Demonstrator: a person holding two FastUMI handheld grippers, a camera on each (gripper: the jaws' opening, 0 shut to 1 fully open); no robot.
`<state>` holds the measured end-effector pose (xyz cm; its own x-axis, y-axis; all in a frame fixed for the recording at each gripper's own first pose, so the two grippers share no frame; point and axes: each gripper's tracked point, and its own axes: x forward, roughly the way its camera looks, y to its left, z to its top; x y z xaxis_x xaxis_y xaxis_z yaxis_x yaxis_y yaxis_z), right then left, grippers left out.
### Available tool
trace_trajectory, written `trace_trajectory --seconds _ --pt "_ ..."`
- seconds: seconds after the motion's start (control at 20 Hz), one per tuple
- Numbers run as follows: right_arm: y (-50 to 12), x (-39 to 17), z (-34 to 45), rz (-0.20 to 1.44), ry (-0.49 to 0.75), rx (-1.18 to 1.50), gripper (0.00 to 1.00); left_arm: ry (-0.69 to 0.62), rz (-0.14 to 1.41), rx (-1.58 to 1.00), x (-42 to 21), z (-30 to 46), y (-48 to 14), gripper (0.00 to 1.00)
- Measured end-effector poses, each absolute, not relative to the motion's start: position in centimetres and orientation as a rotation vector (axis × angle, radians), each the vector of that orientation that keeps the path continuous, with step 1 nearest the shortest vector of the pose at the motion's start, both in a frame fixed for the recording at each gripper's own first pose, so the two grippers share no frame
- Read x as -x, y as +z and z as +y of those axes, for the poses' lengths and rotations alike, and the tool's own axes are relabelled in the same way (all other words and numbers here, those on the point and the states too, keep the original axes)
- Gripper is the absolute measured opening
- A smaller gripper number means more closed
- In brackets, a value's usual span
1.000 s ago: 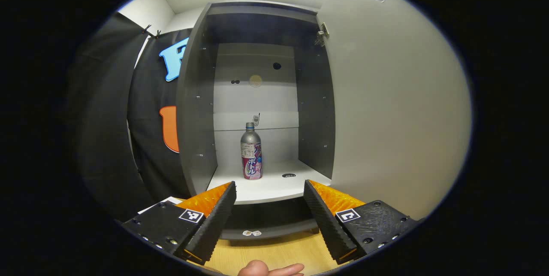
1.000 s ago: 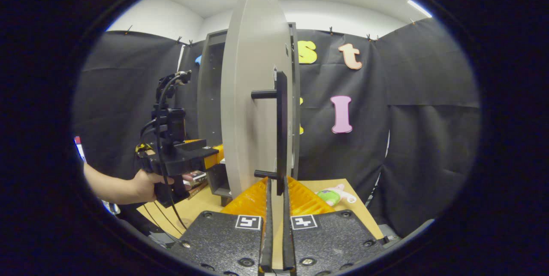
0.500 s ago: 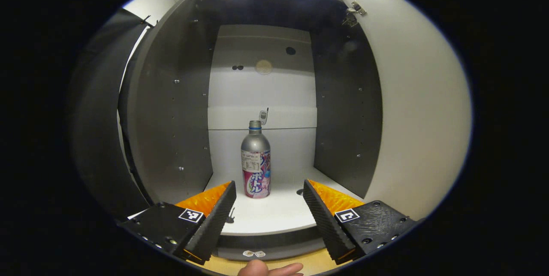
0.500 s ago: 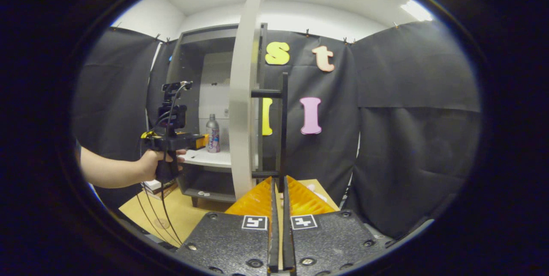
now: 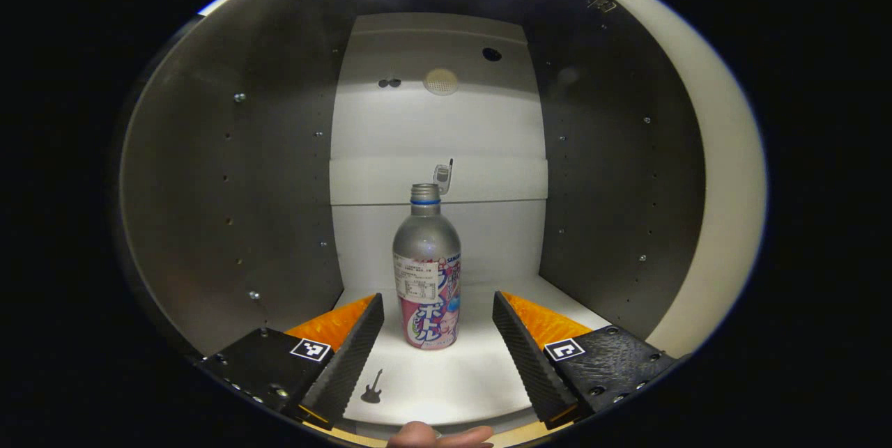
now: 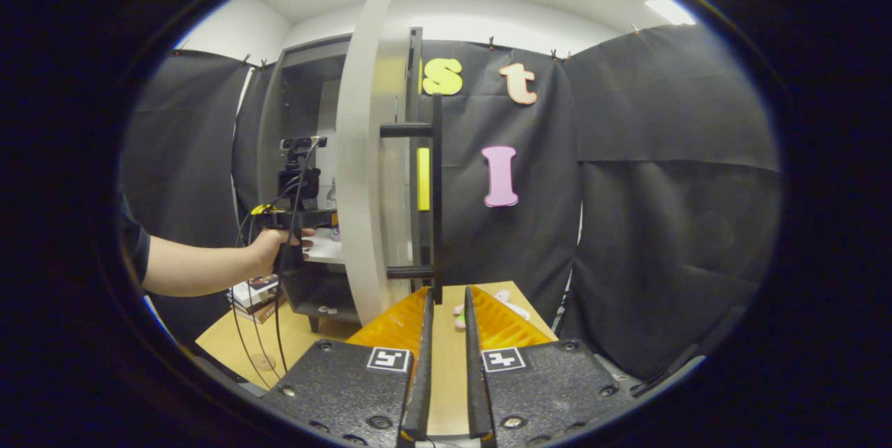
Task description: Open the cabinet door with the right hand, grasp the bottle in the cabinet with the left hand and place it on the coaster, then close the cabinet door with the right hand.
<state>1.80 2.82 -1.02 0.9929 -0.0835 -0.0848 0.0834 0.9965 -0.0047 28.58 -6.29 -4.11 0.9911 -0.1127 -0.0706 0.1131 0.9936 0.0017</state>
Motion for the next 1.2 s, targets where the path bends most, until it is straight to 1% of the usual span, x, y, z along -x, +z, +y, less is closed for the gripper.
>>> trace_trajectory --seconds 0.2,0.3,0.35,0.45,0.55,0.65,0.7,0.75,0.9,1.0,1.05,1.1,1.15,1.2 --pt "-0.9 -1.7 2.3 0.082 -0.095 0.014 0.25 -0.076 0.036 0.005 -30.9 -6.1 -3.2 0.95" --pt "-0.8 -1.3 1.3 0.09 -0.115 -0.004 0.39 -0.073 0.027 0.013 -31.7 -6.2 -2.8 0.95" --pt "-0.5 -0.9 0.8 0.082 -0.125 -0.017 0.58 -0.072 0.027 0.013 -32.0 -6.2 -2.9 0.95" --pt "-0.3 0.2 -0.4 0.07 -0.158 -0.009 0.78 -0.066 0.03 0.007 -32.3 -6.3 -3.2 0.95" --pt "-0.6 1.1 -1.8 0.069 -0.21 0.003 0.89 -0.062 0.029 0.006 -32.8 -6.4 -3.4 0.95" --pt "-0.3 1.1 -2.4 0.064 -0.242 -0.014 0.89 -0.06 0.037 0.007 -33.3 -6.5 -3.7 0.95" --pt "0.2 1.0 -2.3 0.049 -0.247 -0.021 0.92 -0.06 0.04 0.008 -33.6 -6.5 -3.8 0.95" --pt "0.9 1.0 -2.2 0.03 -0.252 -0.018 0.89 -0.06 0.042 0.008 -33.8 -6.6 -3.8 0.95" --pt "3.0 1.7 -2.6 -0.046 -0.281 0.035 0.89 -0.055 0.038 0.002 -34.4 -6.9 -3.7 0.95" --pt "3.4 1.8 -2.9 -0.067 -0.3 0.068 0.89 -0.042 0.038 -0.001 -34.7 -6.6 -3.7 0.95" --pt "3.6 1.8 -3.0 -0.075 -0.307 0.069 0.93 -0.04 0.037 -0.001 -34.8 -6.5 -3.8 0.95" --pt "3.8 1.8 -3.3 -0.079 -0.313 0.06 0.93 -0.031 0.039 -0.004 -34.9 -6.4 -3.8 0.95" --pt "3.9 1.7 -3.8 -0.081 -0.325 0.05 0.89 -0.02 0.045 -0.01 -34.9 -6.2 -4.0 0.95" --pt "3.8 1.8 -4.4 -0.078 -0.334 0.035 0.89 -0.02 0.051 -0.014 -35.0 -6.3 -4.2 0.95"
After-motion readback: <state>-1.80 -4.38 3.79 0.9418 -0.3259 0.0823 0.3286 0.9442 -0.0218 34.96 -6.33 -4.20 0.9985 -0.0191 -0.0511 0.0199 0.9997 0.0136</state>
